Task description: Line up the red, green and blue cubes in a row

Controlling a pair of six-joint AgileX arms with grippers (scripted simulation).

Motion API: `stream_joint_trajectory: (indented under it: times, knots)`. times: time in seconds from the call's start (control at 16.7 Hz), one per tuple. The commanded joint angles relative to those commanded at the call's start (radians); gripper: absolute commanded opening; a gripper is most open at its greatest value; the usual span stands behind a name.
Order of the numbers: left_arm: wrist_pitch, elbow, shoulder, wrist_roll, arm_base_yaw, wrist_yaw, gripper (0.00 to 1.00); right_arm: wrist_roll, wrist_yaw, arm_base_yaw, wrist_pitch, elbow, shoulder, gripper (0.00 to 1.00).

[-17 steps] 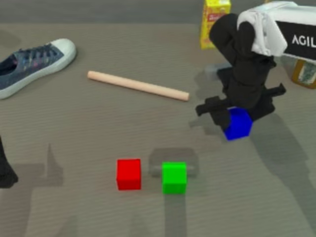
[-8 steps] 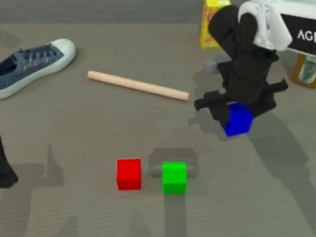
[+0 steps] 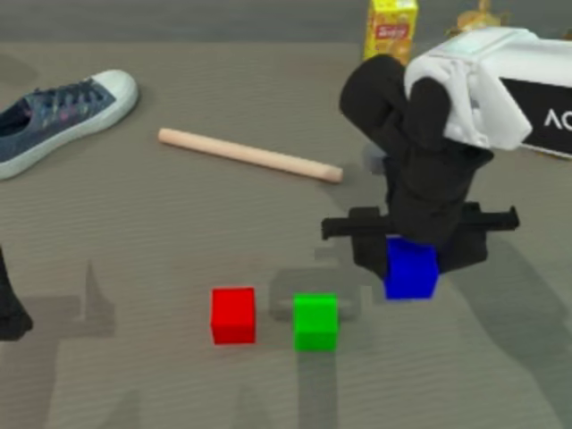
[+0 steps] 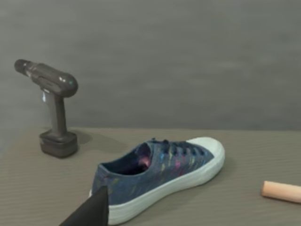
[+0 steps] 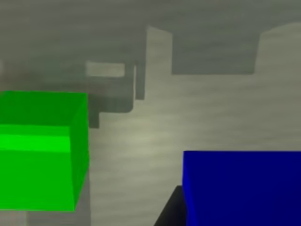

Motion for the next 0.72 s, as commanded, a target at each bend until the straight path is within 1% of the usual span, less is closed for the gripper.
stream_joint_trajectory:
  times: [0.12,0.42,0.54,0.72]
  knots:
    - [0.000,0.000,0.000,0.000,0.000,0.000,1.00,0.047,0.002,0.025,0.007,-0.034,-0.034,0.00]
    - [0.000,0.000,0.000,0.000,0.000,0.000,1.00,0.054,0.001,0.024,0.010,-0.039,-0.035,0.00]
    - [0.000,0.000,0.000,0.000,0.000,0.000,1.00,0.054,0.000,0.024,0.048,-0.065,-0.023,0.00]
    - [0.000,0.000,0.000,0.000,0.000,0.000,1.00,0.056,0.000,0.029,0.164,-0.132,0.018,0.00]
